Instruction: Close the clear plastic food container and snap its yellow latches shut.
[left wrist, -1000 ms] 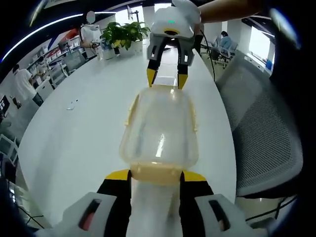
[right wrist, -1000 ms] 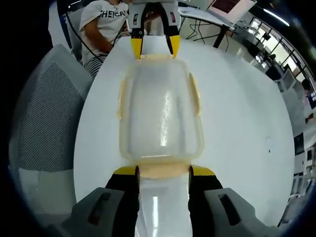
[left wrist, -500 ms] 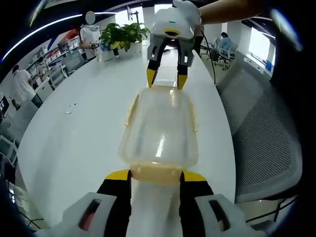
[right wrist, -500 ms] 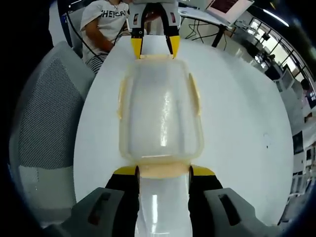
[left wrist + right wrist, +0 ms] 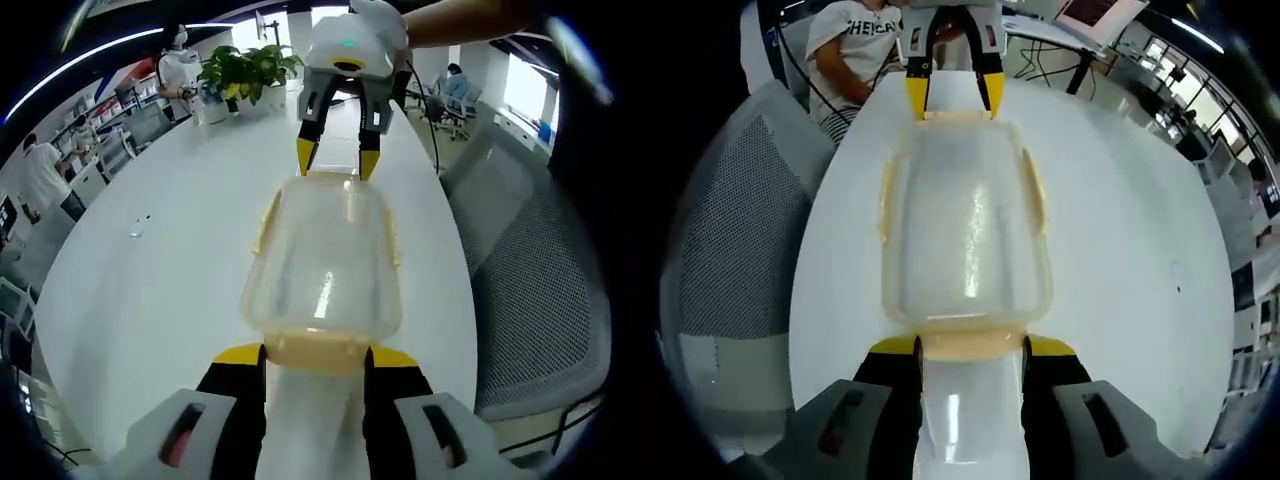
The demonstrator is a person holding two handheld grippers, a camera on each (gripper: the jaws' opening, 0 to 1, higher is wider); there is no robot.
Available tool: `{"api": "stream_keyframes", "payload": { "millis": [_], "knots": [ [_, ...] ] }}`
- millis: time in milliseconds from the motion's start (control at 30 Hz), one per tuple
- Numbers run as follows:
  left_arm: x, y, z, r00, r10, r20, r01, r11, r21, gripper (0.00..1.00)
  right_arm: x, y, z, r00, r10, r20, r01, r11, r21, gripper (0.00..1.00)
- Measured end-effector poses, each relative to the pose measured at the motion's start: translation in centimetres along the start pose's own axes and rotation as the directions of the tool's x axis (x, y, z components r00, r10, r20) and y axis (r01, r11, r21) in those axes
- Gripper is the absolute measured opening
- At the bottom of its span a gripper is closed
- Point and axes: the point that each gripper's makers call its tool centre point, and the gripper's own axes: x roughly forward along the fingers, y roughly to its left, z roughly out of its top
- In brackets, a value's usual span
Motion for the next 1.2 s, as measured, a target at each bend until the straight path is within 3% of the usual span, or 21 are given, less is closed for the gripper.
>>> {"api": "stream_keyframes", "payload": {
  "millis": [1200],
  "knots": [
    [2.7,-0.7,3.5,1.0,0.001,0.01,-0.001,1.0,-0.011,0.32,-1.9,-0.3,-4.0,1.0,0.001,-0.016,-0.001,1.0,-0.007,0.35]
  ]
}}
